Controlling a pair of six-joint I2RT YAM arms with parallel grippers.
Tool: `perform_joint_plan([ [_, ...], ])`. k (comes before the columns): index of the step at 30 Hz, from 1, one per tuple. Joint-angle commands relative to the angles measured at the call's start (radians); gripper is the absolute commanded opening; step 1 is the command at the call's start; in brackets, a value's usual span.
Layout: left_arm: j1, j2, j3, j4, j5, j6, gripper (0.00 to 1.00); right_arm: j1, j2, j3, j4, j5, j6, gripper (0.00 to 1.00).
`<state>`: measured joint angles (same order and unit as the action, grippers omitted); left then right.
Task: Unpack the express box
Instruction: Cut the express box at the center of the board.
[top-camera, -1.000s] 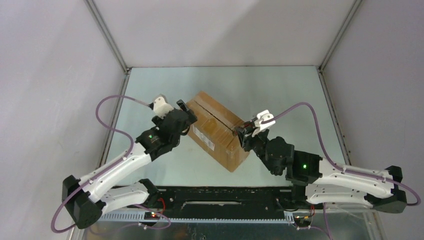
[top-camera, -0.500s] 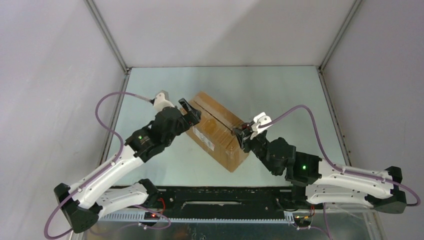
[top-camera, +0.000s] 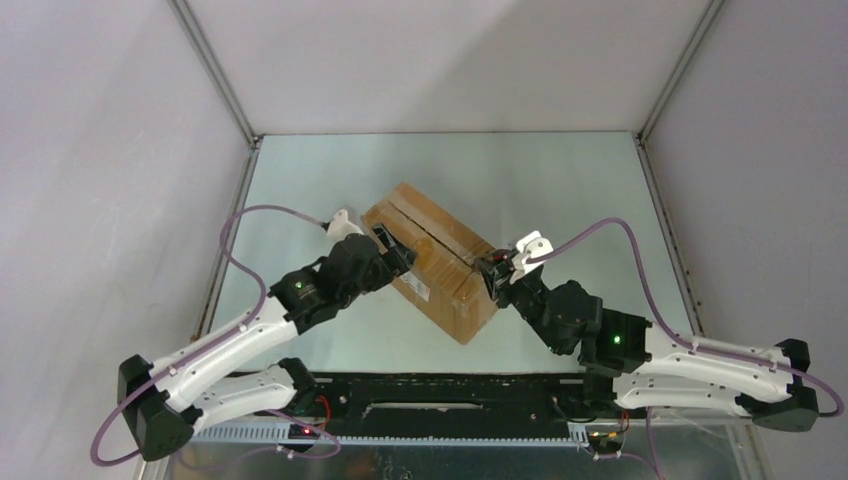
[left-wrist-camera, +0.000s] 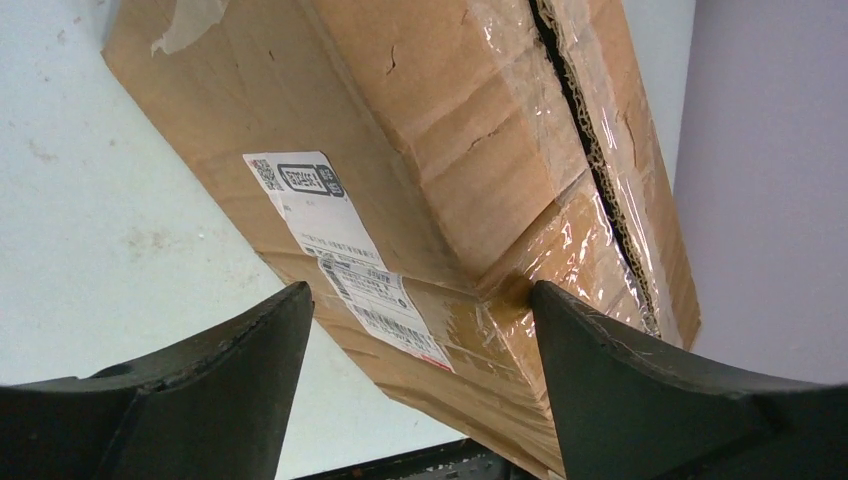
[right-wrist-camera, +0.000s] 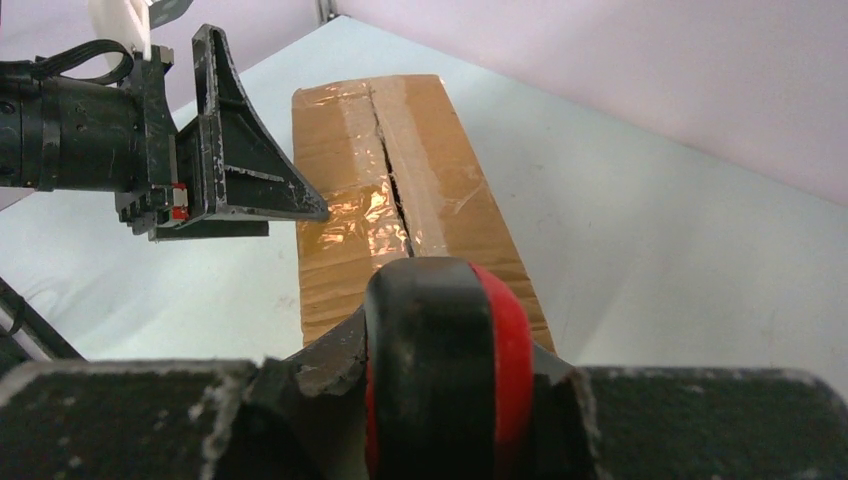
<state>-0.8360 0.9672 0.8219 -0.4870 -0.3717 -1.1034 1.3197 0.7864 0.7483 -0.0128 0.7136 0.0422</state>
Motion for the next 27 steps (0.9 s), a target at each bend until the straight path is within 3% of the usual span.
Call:
perform_joint_plan([
  [1,0.0,0.019,-0.069,-0.084,-0.042,-0.038,0.83,0.004,-0.023,0.003,0.054,0.015,-0.035,0.0],
  [13,0.001,0.025,-0.102,-0.098,-0.046,-0.068,0.78,-0.003,0.029,0.002,0.03,-0.005,-0.063,0.0],
  [19,0.003,0.024,-0.104,-0.104,-0.05,-0.076,0.78,-0.002,-0.019,0.0,0.016,0.009,-0.099,0.0],
  [27,0.004,0.021,-0.104,-0.111,-0.053,-0.077,0.78,-0.026,-0.038,-0.001,-0.118,-0.083,-0.036,0.0],
])
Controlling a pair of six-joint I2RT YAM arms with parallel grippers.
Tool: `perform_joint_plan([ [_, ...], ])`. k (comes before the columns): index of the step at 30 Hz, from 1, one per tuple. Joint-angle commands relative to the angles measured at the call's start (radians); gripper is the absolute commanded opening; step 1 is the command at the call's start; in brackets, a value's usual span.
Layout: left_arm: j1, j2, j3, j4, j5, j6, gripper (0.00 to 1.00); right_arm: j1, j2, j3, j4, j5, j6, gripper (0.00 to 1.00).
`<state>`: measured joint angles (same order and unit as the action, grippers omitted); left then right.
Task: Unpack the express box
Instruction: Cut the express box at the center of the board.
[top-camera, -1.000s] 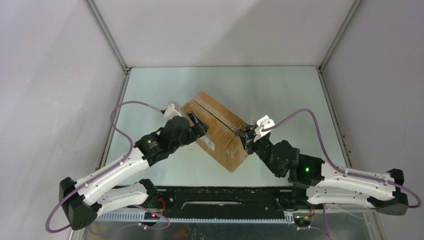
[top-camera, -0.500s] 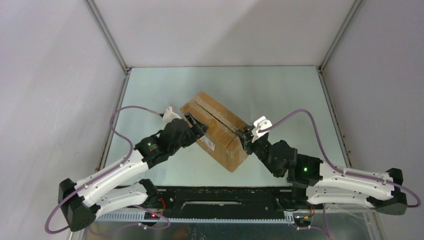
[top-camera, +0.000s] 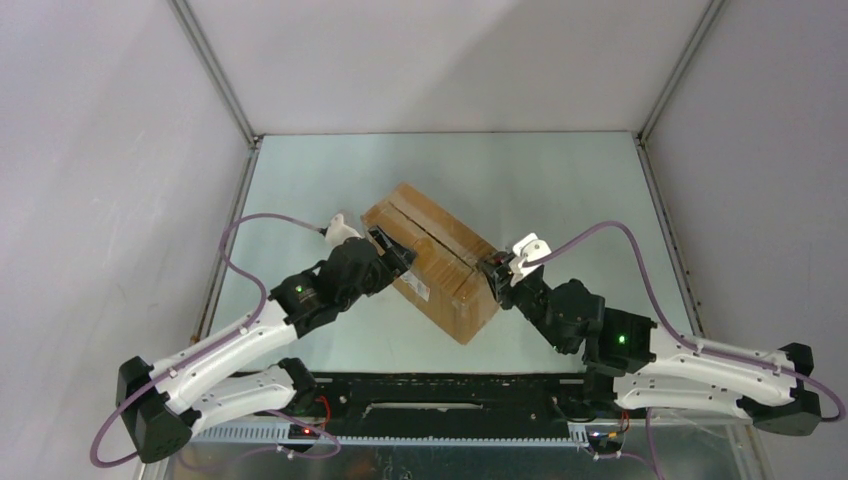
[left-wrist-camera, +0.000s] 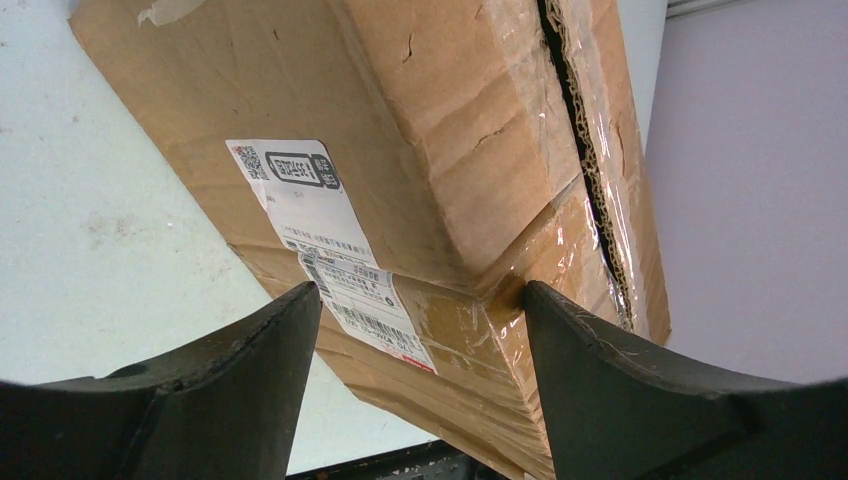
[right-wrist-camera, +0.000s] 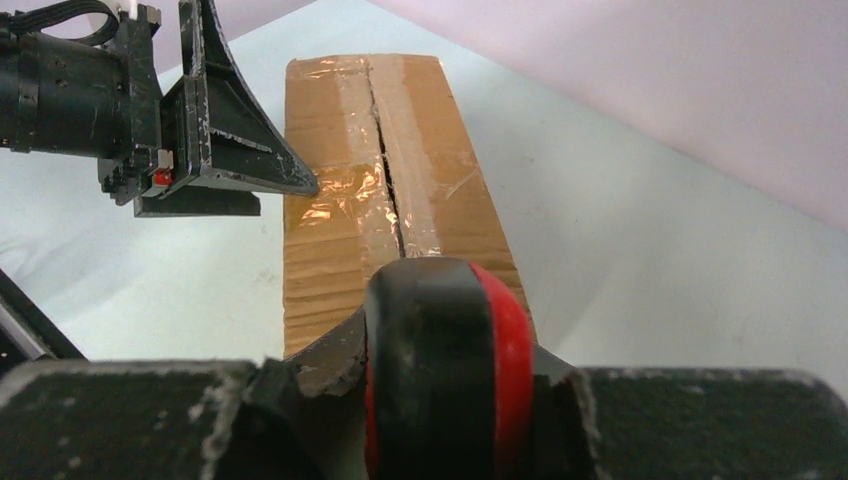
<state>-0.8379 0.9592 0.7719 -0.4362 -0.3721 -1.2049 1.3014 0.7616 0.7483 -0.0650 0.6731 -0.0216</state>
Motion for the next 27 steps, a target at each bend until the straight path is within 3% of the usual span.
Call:
perform_joint_plan([
  [1,0.006,0.027,-0.054,-0.163,-0.054,0.024,0.78,-0.008,-0.017,-0.004,-0.076,-0.053,0.047,0.0],
  [16,0.013,0.036,-0.062,-0.155,-0.045,0.016,0.78,-0.003,-0.039,-0.019,-0.12,-0.036,0.113,0.0],
  [27,0.016,0.026,-0.072,-0.166,-0.052,0.006,0.78,-0.049,-0.083,-0.017,0.0,-0.052,0.025,0.0],
])
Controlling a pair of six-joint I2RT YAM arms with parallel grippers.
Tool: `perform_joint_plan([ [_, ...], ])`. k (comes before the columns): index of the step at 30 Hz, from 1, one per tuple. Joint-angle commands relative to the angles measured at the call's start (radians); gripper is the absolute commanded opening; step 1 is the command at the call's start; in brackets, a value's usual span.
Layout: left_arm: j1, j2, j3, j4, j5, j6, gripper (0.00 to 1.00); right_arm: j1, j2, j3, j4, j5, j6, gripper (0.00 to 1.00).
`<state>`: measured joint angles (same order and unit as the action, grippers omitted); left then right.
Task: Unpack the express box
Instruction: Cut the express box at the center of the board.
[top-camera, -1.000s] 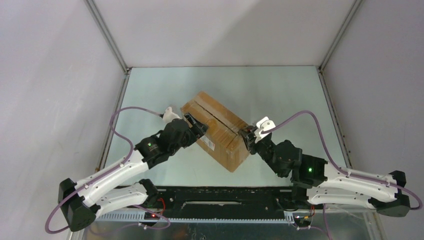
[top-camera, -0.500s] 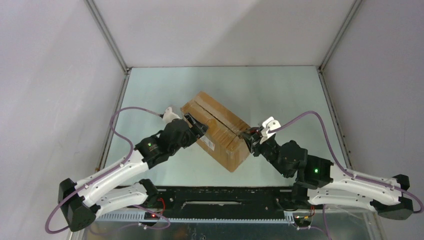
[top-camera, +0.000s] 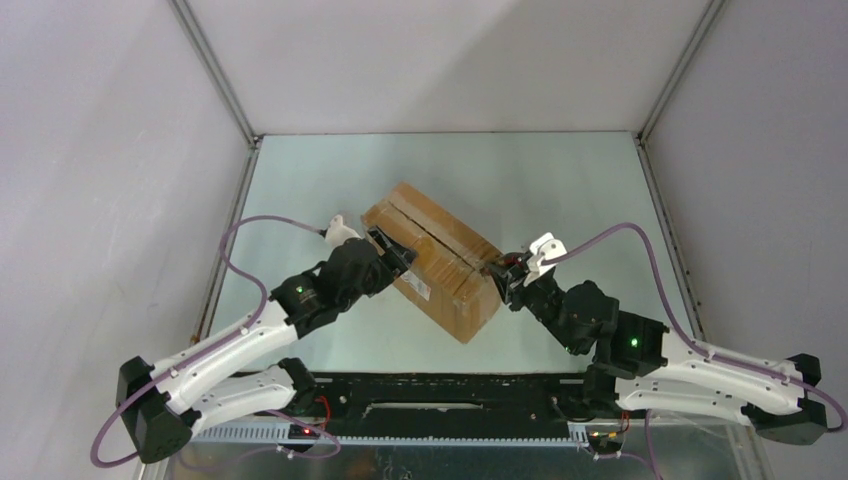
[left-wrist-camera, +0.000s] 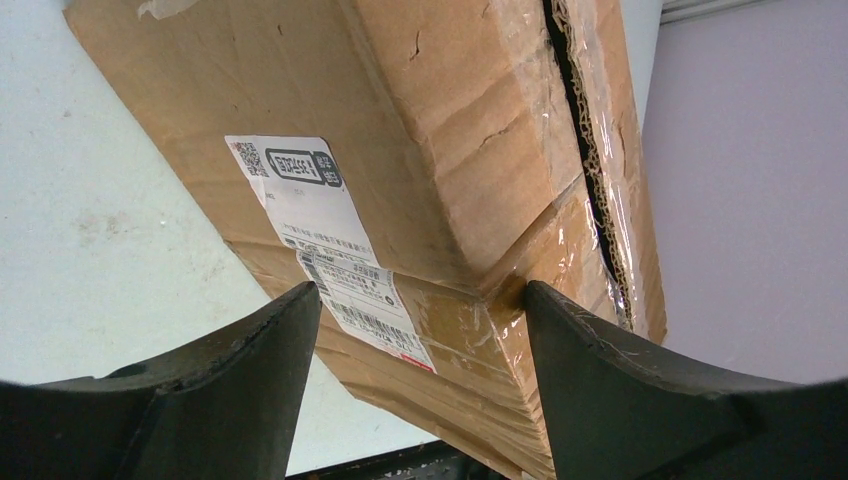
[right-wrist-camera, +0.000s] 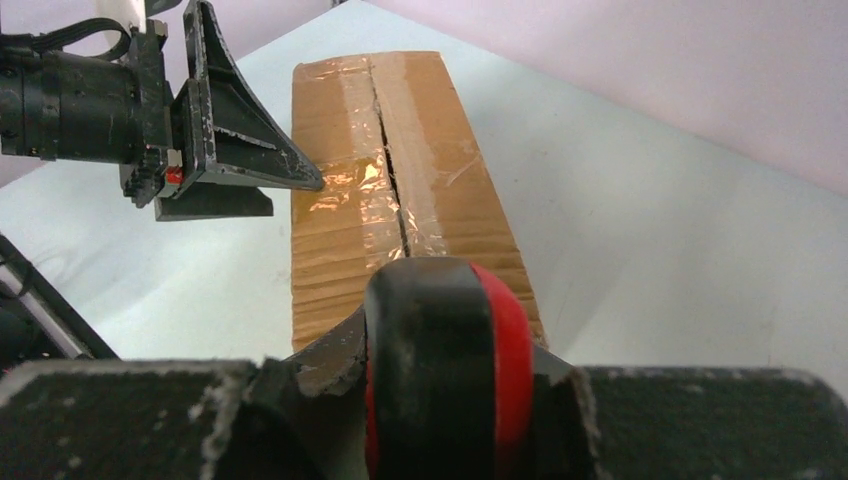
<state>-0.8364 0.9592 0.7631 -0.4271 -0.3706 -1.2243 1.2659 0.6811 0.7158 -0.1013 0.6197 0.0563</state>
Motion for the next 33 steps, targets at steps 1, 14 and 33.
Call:
perform_joint_plan([
  [1,0.015,0.024,-0.064,-0.175,-0.053,0.026,0.78,-0.014,0.007,0.021,0.039,-0.008,-0.077,0.0],
  [14,0.02,0.022,-0.07,-0.173,-0.044,0.025,0.78,-0.033,0.071,0.007,0.019,-0.046,-0.061,0.0],
  [33,0.021,0.05,-0.053,-0.159,-0.03,0.033,0.78,-0.115,0.144,-0.165,0.07,-0.207,0.152,0.0],
])
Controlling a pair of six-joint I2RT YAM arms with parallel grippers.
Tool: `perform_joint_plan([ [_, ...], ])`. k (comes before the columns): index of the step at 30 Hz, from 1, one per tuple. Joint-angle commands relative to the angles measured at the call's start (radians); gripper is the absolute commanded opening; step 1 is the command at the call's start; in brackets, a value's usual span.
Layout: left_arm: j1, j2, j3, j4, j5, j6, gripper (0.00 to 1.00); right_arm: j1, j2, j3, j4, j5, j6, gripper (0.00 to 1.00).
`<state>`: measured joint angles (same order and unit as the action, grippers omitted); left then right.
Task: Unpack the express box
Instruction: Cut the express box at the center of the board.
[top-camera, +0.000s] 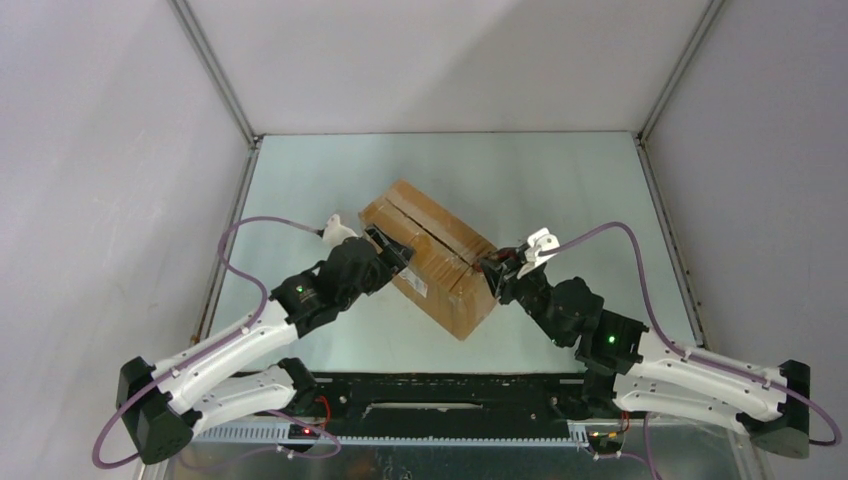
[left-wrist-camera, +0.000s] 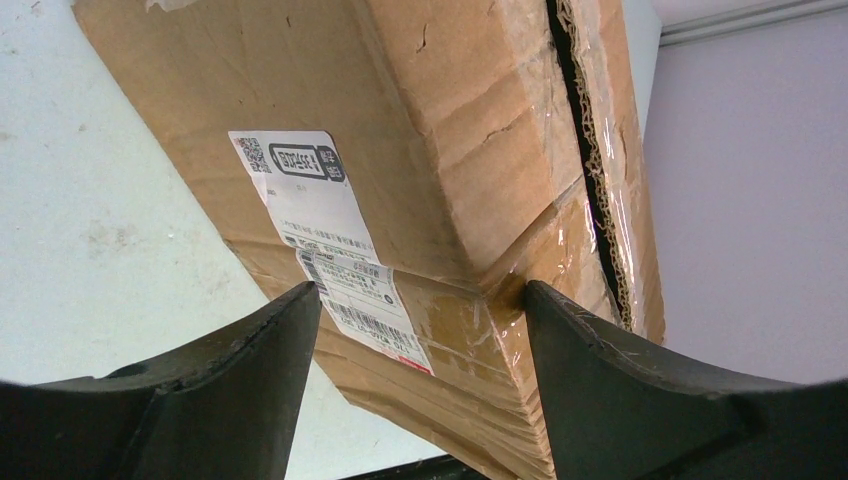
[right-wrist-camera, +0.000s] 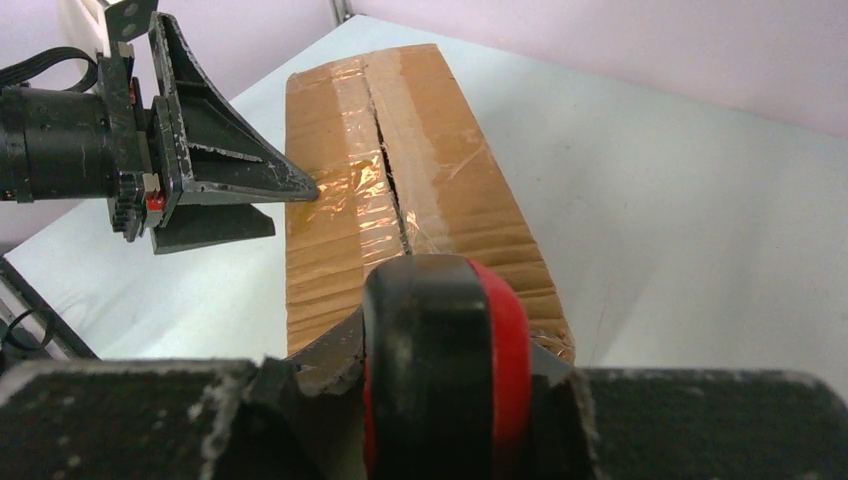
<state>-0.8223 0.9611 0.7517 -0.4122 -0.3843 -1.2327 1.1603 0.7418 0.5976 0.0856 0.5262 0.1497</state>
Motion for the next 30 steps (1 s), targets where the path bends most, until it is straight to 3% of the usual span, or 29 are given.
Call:
perform_joint_plan([
  [1,0.007,0.048,-0.041,-0.173,-0.014,0.044,0.78,-0.015,0.101,-0.046,-0.109,-0.13,0.057,0.0],
  [8,0.008,0.053,-0.034,-0.175,-0.012,0.057,0.79,-0.018,0.183,-0.037,-0.098,-0.151,0.081,0.0],
  [18,0.027,0.058,-0.08,-0.179,-0.013,0.035,0.79,0.033,-0.063,0.108,-0.018,-0.024,-0.059,0.0],
  [30,0.03,0.063,-0.089,-0.163,0.002,0.039,0.79,0.027,0.053,0.109,0.033,-0.044,-0.083,0.0],
])
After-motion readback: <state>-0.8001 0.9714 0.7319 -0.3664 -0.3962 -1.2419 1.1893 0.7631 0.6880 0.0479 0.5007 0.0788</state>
